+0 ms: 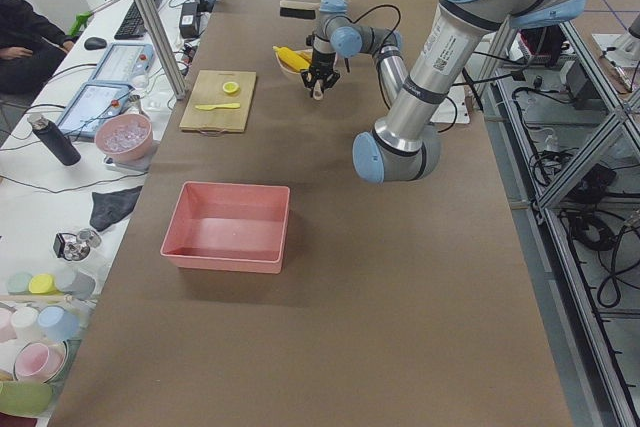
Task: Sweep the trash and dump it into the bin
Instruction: 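Carry the dustpan with the left gripper over the pink bin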
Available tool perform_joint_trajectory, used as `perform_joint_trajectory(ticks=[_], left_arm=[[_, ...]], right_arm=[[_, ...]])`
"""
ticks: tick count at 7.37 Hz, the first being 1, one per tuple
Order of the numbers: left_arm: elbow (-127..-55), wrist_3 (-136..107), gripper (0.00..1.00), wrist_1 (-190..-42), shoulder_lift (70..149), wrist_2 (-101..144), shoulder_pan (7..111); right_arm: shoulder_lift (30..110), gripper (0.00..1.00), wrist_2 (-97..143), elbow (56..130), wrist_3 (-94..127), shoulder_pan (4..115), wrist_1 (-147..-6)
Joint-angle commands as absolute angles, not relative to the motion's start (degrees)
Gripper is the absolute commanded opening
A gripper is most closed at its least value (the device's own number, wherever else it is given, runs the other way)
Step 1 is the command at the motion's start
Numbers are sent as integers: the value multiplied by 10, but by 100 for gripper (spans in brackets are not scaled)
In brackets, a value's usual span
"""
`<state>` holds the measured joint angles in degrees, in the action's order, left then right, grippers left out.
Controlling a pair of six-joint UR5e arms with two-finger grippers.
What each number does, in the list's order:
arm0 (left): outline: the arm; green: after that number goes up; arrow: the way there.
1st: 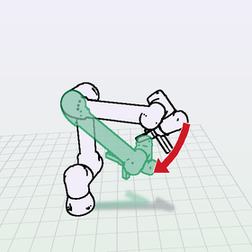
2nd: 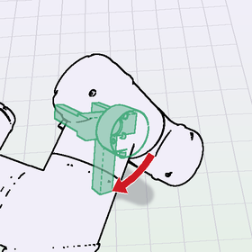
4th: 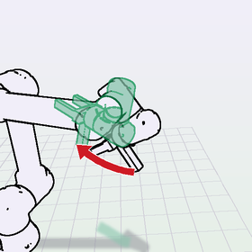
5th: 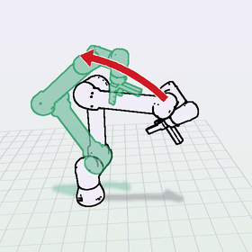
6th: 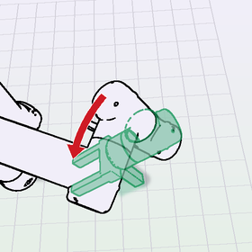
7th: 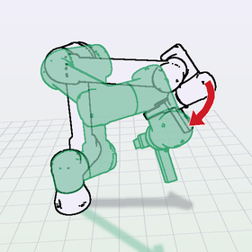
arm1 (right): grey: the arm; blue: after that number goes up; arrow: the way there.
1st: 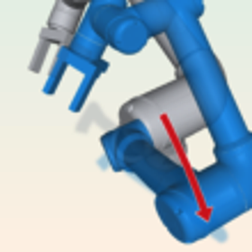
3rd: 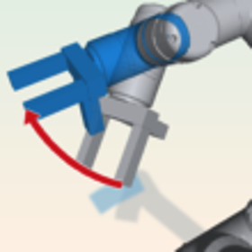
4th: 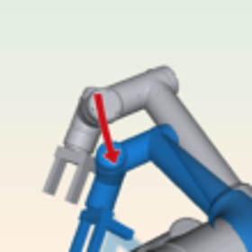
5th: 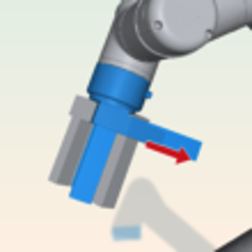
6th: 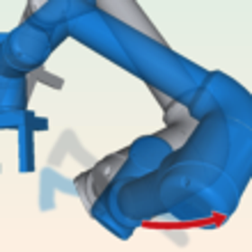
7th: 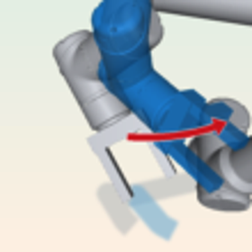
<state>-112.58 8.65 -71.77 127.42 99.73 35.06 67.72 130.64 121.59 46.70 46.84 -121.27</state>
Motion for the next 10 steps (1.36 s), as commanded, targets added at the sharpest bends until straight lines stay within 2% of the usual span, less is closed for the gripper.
perform_joint_trajectory(ticks=[1,6,10], left_arm=[[-1157,95,0,-700,1248,1026,425],[-1153,280,0,-701,1133,1116,639],[-1086,481,0,-711,1067,1172,777]], right_arm=[[682,0,1302,1218,463,468,-1214],[674,0,1286,1235,464,454,-1242],[660,0,1274,1235,469,439,-1242]])
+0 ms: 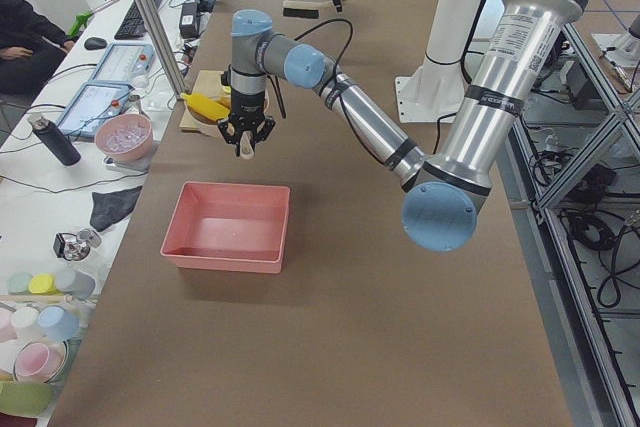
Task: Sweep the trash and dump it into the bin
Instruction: 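Carry the dustpan with the left gripper over the pink bin, then tilt the dustpan with the left gripper to dump items into the bin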
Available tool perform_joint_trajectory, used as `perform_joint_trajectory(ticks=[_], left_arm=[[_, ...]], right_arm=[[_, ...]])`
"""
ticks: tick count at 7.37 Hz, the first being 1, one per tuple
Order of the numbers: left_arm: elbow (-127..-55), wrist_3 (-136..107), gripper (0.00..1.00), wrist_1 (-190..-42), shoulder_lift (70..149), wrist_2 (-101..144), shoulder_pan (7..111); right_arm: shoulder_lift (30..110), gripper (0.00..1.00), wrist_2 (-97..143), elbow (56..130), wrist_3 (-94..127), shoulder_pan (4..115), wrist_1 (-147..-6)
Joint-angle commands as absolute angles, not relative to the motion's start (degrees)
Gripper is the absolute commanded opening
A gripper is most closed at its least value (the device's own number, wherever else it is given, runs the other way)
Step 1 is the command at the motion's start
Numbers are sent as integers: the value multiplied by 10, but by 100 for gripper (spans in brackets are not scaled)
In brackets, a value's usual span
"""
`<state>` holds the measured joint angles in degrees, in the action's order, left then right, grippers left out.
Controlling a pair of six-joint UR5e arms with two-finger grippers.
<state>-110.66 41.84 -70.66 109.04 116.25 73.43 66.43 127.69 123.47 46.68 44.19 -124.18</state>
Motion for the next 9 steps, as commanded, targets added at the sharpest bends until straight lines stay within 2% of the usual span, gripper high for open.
perform_joint_trajectory(ticks=[1,3,5,9], left_arm=[[-1071,531,0,-720,1042,1172,808],[-1016,594,0,-818,982,1172,857],[-954,626,0,-874,968,1172,877],[-933,649,0,-872,969,1136,889]], right_arm=[[657,0,1263,1235,469,432,-1242],[655,0,1252,1235,470,418,-1242],[650,0,1241,1235,471,408,-1242],[650,0,1238,1233,470,405,-1240]])
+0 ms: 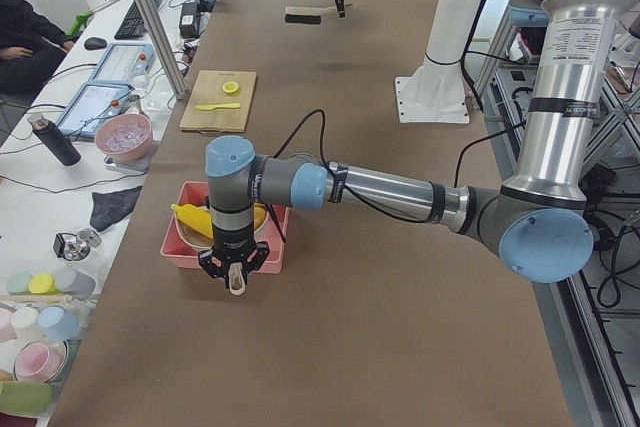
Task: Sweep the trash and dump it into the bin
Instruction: 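Tilt the dustpan with the left gripper to dump items into the bin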
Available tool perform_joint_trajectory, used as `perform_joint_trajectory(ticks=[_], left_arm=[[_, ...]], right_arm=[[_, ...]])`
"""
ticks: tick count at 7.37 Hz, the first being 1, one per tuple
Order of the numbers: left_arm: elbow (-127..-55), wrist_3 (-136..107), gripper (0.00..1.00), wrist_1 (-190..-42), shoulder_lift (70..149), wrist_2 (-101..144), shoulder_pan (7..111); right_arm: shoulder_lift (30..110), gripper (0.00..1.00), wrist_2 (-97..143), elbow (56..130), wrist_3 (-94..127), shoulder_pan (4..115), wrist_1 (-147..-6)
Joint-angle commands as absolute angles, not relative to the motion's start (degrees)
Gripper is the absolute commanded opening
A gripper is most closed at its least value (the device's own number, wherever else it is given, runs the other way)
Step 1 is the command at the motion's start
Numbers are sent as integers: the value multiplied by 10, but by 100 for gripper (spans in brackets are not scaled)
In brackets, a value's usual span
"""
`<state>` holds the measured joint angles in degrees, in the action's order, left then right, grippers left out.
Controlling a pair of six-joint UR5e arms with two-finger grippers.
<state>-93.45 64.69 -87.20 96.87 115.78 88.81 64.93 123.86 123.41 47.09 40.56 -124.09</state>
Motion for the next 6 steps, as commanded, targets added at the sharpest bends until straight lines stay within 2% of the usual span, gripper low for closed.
perform_joint_trajectory(ticks=[1,6], left_arm=[[-934,649,0,-871,970,1101,888],[-950,642,0,-865,977,1006,852]], right_arm=[[650,0,1238,1233,469,405,-1240],[651,0,1238,1232,464,404,-1239]])
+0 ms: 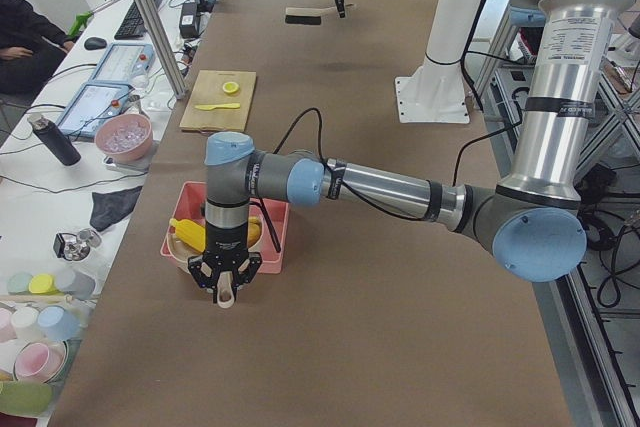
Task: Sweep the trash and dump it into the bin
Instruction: 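Tilt the dustpan with the left gripper to dump items into the bin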
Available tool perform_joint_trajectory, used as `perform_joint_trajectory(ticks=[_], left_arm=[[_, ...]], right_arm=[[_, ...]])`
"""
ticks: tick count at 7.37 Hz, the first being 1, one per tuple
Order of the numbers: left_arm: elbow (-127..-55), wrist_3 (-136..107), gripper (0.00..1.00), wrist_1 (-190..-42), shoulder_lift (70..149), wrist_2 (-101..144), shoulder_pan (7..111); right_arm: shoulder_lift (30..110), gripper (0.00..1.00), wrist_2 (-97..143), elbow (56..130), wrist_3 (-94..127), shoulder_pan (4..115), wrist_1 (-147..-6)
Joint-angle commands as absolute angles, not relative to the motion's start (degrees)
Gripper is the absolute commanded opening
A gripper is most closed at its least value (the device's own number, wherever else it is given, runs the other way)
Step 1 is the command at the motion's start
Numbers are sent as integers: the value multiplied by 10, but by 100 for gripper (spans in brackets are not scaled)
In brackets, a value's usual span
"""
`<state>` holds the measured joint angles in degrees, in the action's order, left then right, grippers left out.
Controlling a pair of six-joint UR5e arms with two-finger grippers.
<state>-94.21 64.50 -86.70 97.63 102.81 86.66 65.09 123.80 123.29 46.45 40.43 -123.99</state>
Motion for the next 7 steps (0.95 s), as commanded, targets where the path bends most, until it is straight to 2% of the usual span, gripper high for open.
perform_joint_trajectory(ticks=[1,7], left_arm=[[-951,642,0,-864,977,982,846],[-983,648,0,-818,978,861,812]], right_arm=[[651,0,1238,1233,464,404,-1239],[649,0,1238,1234,468,399,-1238]])
